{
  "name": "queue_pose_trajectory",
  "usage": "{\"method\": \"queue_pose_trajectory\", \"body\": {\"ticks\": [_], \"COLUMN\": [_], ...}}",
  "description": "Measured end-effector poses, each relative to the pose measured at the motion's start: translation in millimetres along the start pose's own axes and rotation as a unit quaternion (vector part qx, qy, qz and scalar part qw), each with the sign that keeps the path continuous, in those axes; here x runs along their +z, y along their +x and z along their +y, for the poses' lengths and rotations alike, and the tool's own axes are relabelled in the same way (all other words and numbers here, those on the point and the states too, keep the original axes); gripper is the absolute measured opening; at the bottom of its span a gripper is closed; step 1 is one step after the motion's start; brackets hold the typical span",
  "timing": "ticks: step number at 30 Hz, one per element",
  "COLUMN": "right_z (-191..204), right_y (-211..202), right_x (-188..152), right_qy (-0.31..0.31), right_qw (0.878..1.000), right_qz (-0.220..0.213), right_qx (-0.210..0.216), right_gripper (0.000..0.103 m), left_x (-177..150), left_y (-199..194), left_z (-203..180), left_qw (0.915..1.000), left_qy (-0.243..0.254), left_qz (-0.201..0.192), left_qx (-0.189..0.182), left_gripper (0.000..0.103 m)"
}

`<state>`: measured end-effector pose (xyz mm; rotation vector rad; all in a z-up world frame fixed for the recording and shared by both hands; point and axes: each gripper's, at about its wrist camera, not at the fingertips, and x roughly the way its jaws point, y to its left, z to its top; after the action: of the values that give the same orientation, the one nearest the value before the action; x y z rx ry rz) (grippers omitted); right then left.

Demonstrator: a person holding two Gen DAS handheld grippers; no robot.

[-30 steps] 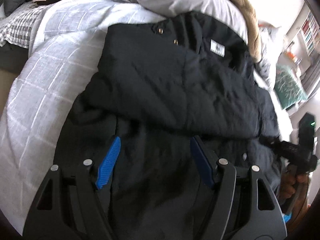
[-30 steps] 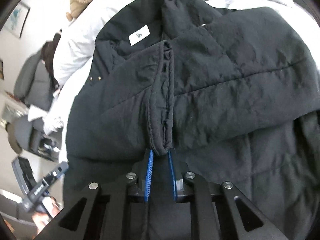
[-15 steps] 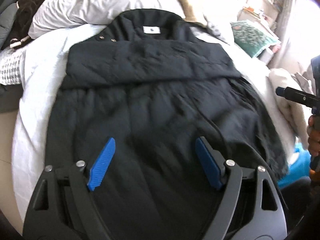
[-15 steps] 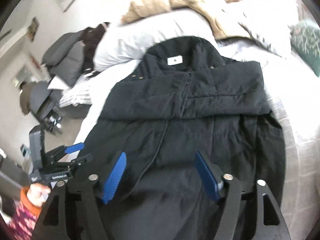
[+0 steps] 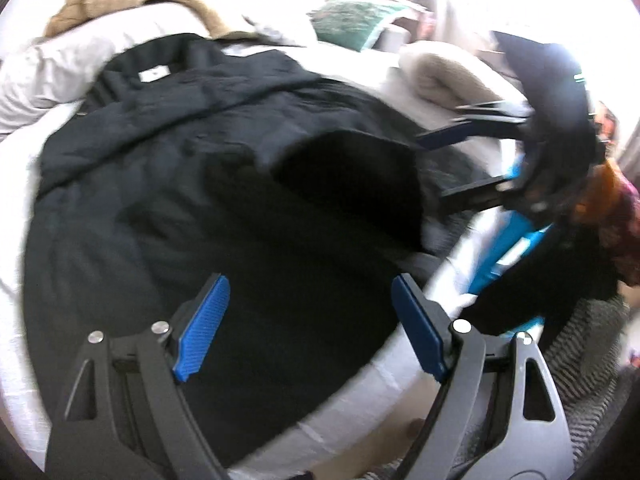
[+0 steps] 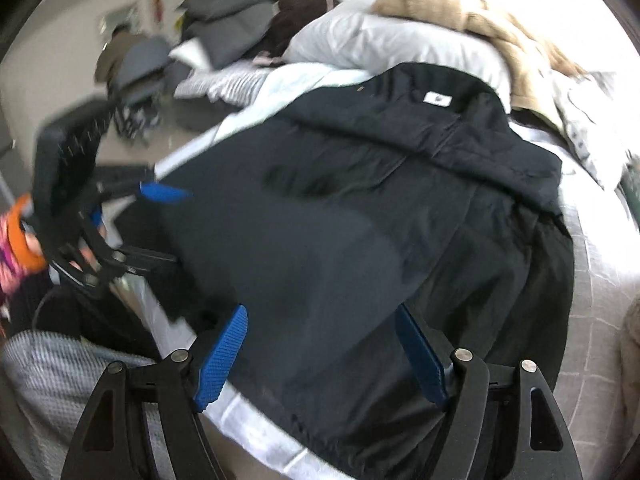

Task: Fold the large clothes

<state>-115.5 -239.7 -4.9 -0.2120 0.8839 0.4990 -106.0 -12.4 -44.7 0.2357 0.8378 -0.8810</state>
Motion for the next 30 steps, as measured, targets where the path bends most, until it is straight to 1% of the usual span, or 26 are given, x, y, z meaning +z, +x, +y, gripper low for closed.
{"method": "queue_pose_trajectory", "body": {"ticks": [2,4,6,8,10,11,12,13,14,16,17,18,20,22,24,27,29,30], "right_z": [8,13,20,27,33,35,38,39,39,39,39,39,43,52,67,85,91,93], "right_y": [4,6,7,9,12,13,14,14,14,15,15,16,14,12,15,29,45,54], "right_x": [-8,-12,-13,-11,-8,-6,-4,-1,1,7,9,12,15,13,9,0,-7,-9], "right_qy": [-0.013,-0.019,-0.026,-0.032,-0.039,-0.042,-0.044,-0.044,-0.043,-0.044,-0.047,-0.049,-0.062,-0.088,-0.126,-0.171,-0.188,-0.19], "right_qw": [1.0,1.0,0.999,0.999,0.999,0.999,0.998,0.998,0.998,0.996,0.996,0.996,0.995,0.994,0.991,0.985,0.981,0.98], "right_qz": [0.002,0.003,-0.002,-0.01,-0.02,-0.027,-0.034,-0.044,-0.051,-0.063,-0.067,-0.068,-0.066,-0.056,-0.039,-0.001,0.032,0.053], "right_qx": [0.014,0.02,0.02,0.017,0.005,-0.002,-0.008,-0.018,-0.024,-0.034,-0.033,-0.032,-0.032,-0.01,0.007,0.017,0.022,0.027], "right_gripper": [0.078,0.078,0.078,0.078,0.078,0.077,0.076,0.075,0.071,0.054,0.023,0.005,0.005,0.004,0.003,0.003,0.003,0.004], "left_x": [-5,-9,-12,-12,-10,-11,-11,-11,-11,-8,-4,-3,4,9,13,17,17,21], "left_y": [7,16,24,32,40,42,42,40,37,21,7,-2,-28,-47,-59,-60,-54,-45], "left_z": [-10,-18,-24,-25,-21,-18,-15,-12,-10,-6,-2,0,8,15,19,19,12,13], "left_qw": [0.9997,0.9992,0.999,0.9989,0.9985,0.9983,0.9981,0.998,0.998,0.9982,0.9974,0.9963,0.9919,0.9877,0.9851,0.9853,0.9879,0.9891], "left_qy": [0.007,0.017,0.018,0.009,-0.009,-0.018,-0.03,-0.038,-0.042,-0.053,-0.061,-0.067,-0.08,-0.084,-0.082,-0.069,-0.054,-0.048], "left_qz": [0.018,0.034,0.04,0.043,0.051,0.054,0.053,0.05,0.045,0.011,-0.018,-0.037,-0.087,-0.122,-0.14,-0.143,-0.128,-0.117], "left_qx": [-0.016,-0.014,-0.007,0.013,0.016,0.01,-0.004,-0.012,-0.015,-0.025,-0.034,-0.039,-0.048,-0.052,-0.057,-0.063,-0.07,-0.075], "left_gripper": [0.083,0.083,0.083,0.075,0.057,0.052,0.038,0.018,0.01,0.01,0.01,0.01,0.009,0.008,0.007,0.006,0.006,0.006]}}
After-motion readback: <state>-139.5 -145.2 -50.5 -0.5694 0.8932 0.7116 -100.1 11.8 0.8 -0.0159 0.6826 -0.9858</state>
